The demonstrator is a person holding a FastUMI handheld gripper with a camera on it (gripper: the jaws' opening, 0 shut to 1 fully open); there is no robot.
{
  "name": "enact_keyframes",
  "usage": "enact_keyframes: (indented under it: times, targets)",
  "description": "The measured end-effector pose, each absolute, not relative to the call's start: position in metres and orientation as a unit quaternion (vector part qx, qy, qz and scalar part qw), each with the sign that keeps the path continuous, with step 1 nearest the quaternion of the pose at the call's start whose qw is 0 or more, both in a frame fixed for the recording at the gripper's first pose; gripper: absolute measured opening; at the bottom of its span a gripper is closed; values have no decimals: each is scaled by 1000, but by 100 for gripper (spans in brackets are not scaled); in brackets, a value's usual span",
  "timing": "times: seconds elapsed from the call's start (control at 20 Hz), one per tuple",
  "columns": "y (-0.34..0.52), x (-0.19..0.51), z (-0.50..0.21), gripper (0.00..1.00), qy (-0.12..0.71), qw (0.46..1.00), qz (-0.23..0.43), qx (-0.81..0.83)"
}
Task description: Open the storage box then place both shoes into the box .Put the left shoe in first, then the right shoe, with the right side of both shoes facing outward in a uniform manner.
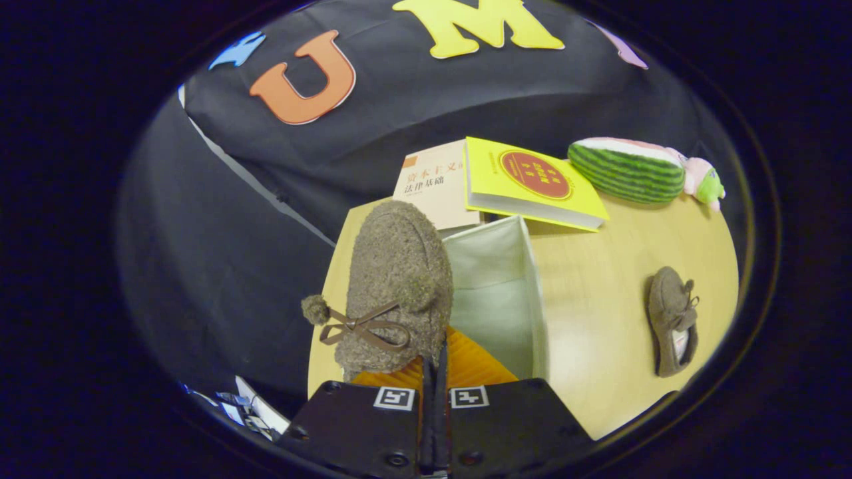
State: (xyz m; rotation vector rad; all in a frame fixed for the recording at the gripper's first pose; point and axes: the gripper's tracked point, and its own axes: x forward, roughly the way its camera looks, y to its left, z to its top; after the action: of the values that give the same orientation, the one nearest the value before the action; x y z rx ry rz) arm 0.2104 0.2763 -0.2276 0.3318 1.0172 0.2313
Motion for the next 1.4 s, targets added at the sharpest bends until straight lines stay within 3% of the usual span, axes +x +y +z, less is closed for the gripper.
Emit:
enact_keyframes:
  times: [0.25, 0.4, 0.6, 0.85, 1.0, 1.4]
  targets:
    - [294, 201, -268, 7, 498, 852, 91, 130]
    - [300, 204, -264, 16, 483, 864, 92, 107]
    - [287, 205, -246, 58, 458, 884, 85, 44]
    - [256, 210, -212, 70, 411, 910, 46, 4]
    - [243, 202, -199, 83, 412, 909, 59, 6]
    - [126, 202, -181, 85, 413, 910, -14, -41]
